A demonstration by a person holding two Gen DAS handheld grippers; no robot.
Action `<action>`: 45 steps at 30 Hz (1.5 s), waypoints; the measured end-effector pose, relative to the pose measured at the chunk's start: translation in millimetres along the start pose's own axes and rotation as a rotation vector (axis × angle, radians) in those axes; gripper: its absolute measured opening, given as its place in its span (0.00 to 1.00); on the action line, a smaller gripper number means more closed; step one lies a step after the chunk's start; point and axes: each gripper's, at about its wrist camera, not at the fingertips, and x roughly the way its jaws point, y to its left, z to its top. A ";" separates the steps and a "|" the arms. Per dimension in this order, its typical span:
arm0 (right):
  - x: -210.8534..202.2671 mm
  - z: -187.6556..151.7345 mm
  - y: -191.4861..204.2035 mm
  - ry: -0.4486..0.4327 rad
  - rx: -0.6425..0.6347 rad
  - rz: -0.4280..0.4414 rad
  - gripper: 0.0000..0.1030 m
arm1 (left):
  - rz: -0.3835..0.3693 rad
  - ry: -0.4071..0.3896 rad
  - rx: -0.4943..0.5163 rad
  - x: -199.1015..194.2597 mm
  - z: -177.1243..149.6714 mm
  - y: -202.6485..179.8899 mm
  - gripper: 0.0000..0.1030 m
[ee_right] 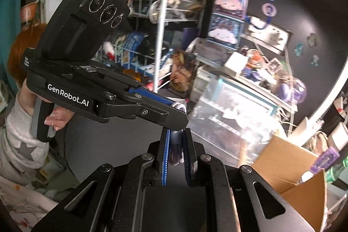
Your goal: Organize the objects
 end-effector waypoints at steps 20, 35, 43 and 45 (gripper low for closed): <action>-50.9 -55.6 -105.6 0.057 0.192 -0.044 0.07 | -0.068 0.164 0.086 117.1 47.2 -68.9 0.17; -61.9 -77.0 -127.6 0.089 0.235 -0.101 0.42 | 0.099 0.161 0.175 132.2 43.3 -90.4 0.80; -72.3 -73.9 -121.2 0.022 0.204 -0.149 0.82 | 0.259 0.005 0.225 95.6 34.6 -100.9 1.00; -74.2 -73.9 -116.9 0.007 0.183 -0.162 0.91 | 0.310 -0.035 0.229 85.9 32.0 -103.4 1.00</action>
